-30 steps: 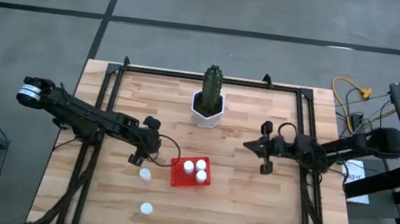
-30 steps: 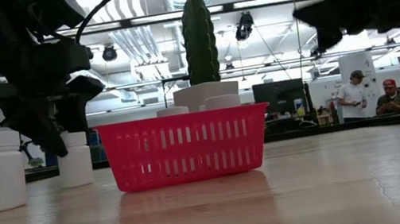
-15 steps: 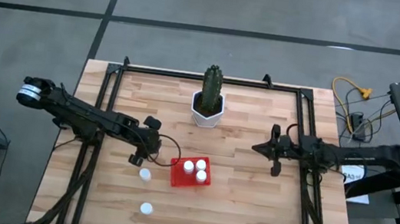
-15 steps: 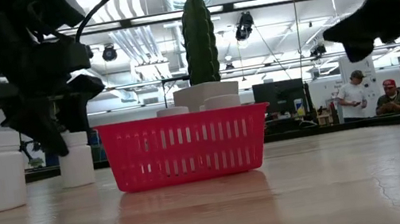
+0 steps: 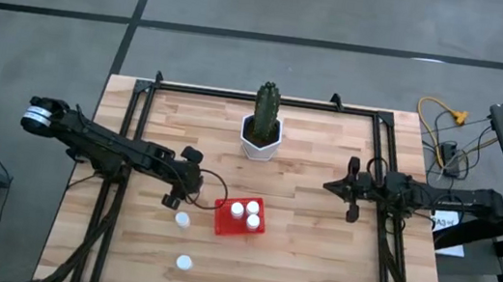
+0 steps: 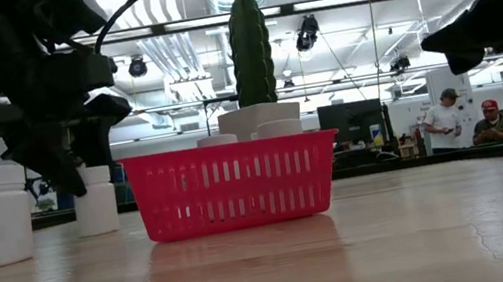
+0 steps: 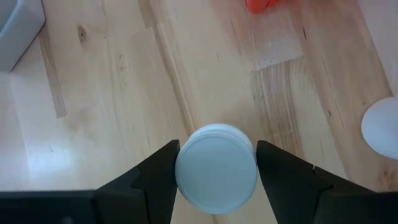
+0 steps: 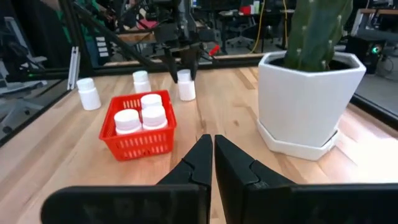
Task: Pick and place pill bottles into a basket
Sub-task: Put the white pill bottle into the red bin
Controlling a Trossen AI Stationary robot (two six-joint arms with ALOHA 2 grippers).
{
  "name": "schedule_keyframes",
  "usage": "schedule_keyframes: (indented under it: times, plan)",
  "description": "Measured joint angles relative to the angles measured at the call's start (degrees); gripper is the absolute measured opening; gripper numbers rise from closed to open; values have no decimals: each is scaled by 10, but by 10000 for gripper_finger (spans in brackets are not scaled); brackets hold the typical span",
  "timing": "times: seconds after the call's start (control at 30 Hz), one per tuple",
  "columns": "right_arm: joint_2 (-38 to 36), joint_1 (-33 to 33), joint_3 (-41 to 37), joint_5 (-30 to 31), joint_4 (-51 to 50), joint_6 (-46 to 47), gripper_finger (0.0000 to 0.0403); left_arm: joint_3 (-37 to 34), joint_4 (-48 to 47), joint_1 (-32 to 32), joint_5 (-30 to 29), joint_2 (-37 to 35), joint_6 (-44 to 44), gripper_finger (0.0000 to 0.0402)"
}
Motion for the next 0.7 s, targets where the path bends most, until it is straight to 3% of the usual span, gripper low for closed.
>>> schedule_keyframes:
  times: [0.2,0.43,0.7]
  plan:
    - [-5,0,0,0,0,1,9,1,3,0,0,0,0,194]
    - [5,0,0,-1,2,71,9,1,4,0,0,0,0,191]
    - [7,0,0,-1,2,73,9,0,10,0,2,-1,-1,143]
